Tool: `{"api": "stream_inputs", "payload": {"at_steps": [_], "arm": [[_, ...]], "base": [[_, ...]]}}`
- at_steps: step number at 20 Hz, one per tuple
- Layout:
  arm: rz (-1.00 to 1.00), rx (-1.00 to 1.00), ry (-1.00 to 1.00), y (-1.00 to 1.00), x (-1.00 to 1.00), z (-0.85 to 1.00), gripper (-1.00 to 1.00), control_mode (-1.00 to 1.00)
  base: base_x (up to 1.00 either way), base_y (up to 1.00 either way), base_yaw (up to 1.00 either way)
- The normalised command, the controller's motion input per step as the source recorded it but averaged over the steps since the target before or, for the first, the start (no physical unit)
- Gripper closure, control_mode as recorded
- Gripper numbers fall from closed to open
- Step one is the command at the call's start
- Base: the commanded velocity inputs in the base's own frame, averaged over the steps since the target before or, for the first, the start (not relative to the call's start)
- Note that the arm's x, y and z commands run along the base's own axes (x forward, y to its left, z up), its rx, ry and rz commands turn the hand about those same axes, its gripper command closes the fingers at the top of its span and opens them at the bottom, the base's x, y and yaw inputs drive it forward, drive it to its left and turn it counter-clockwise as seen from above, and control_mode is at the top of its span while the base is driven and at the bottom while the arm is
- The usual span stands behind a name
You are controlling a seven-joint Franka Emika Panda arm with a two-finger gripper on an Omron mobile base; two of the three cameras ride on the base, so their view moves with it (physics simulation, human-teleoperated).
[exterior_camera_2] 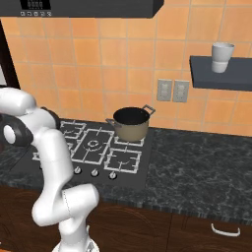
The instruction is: Pick the kettle from the counter and place it on a stove burner. Then turn the burner on.
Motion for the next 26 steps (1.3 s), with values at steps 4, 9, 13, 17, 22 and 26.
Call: {"api": "stream_inputs", "payload": {"at_steps": [4,9,13,17,22,26], "arm": [[0.0,0.14,0.07,-0.06,0.08,-0.29,-1.0,-1.0],[0.0,0.0,0.13,0.0,0.18,0.0,-1.0,-1.0],[0.0,0.0,0.06,0.0,0.07,-0.04,-1.0,-1.0],[0.0,0.0,0.01,0.0,0.0,-0.11,-1.0,-1.0],[0.0,0.0,0.0,0.0,0.07,-0.05,-1.0,-1.0],[0.0,0.0,0.0,0.0,0.08,0.0,-1.0,-1.0]], "base": [[0.0,0.0,0.0],[0.0,0.0,0.0],[0.0,0.0,0.0],[0.0,0.0,0.0],[0.0,0.0,0.0],[0.0,0.0,0.0]]}}
